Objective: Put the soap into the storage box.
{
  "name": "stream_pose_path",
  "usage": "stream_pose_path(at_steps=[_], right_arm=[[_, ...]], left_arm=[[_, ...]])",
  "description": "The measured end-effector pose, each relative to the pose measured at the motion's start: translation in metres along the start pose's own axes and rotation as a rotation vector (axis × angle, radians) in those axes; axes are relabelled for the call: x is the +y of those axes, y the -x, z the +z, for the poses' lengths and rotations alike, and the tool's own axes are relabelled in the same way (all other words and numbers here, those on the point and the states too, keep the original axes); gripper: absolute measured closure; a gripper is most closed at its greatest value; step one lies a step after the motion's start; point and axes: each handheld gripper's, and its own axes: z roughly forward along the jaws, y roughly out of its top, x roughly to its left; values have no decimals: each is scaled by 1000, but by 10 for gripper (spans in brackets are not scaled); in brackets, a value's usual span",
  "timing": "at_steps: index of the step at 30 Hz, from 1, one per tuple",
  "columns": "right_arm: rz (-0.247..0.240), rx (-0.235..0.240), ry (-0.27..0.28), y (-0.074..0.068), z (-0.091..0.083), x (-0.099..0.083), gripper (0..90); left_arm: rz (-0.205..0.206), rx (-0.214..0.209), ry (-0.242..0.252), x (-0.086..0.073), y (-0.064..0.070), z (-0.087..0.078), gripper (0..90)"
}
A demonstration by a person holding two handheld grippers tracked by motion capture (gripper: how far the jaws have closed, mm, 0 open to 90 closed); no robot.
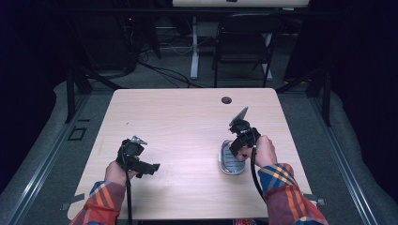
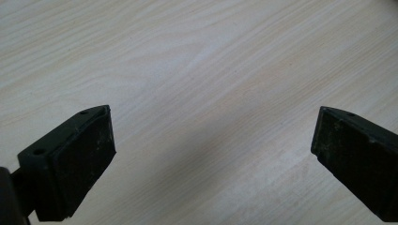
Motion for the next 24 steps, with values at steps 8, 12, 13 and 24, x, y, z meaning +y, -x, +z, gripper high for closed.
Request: stream_pose_path(at_steps=[8,12,13,24], right_arm=[[6,-4,-23,-4,4,3,374],[38,-1,-12,-5,9,3,373],[30,-7,-36,-5,8,4,373],[87,43,-31,0,6,1,374]], left_arm=[[5,-1,-2,0,0,0,0],[2,0,-1,0,0,0,0],[3,0,-1,0,0,0,0],[8,-3,-2,0,1,0,0]])
